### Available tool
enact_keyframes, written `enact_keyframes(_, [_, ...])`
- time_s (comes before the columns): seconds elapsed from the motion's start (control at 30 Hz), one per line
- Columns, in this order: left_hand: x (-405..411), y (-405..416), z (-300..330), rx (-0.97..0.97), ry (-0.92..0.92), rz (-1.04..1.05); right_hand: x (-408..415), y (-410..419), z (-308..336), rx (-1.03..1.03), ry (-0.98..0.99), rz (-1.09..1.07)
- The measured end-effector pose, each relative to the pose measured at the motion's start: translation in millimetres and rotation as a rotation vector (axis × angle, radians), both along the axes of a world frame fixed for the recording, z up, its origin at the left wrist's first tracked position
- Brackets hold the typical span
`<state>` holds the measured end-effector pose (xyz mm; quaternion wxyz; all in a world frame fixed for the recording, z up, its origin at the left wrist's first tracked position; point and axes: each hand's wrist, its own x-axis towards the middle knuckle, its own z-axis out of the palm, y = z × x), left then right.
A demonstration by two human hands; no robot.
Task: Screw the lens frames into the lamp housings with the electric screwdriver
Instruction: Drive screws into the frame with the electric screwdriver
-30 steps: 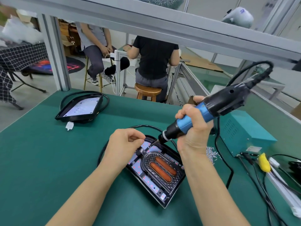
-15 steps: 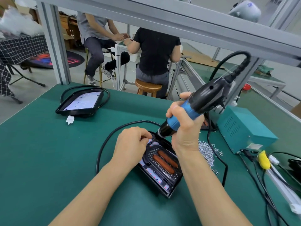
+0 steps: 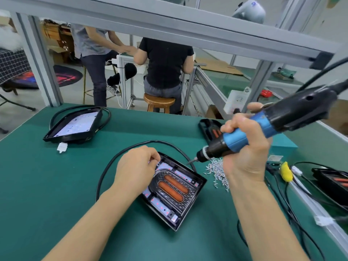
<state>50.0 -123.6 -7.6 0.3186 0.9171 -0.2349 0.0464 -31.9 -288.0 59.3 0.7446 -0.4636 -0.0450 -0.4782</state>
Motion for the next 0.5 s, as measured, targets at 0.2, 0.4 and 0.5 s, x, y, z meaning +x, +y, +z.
enact_keyframes(0.2, [-9, -51, 23, -0.034, -0.100, -0.179, -30, -21, 3, -0.030, -0.018, -0.073])
enact_keyframes(0.4, [-15, -125, 15, 0.352, -0.112, -0.353, -44, -38, -7, -0.048, 0.013, -0.195])
enact_keyframes(0.5, [-13, -142, 7, 0.505, -0.102, -0.346, -51, -46, -16, -0.011, 0.048, -0.243])
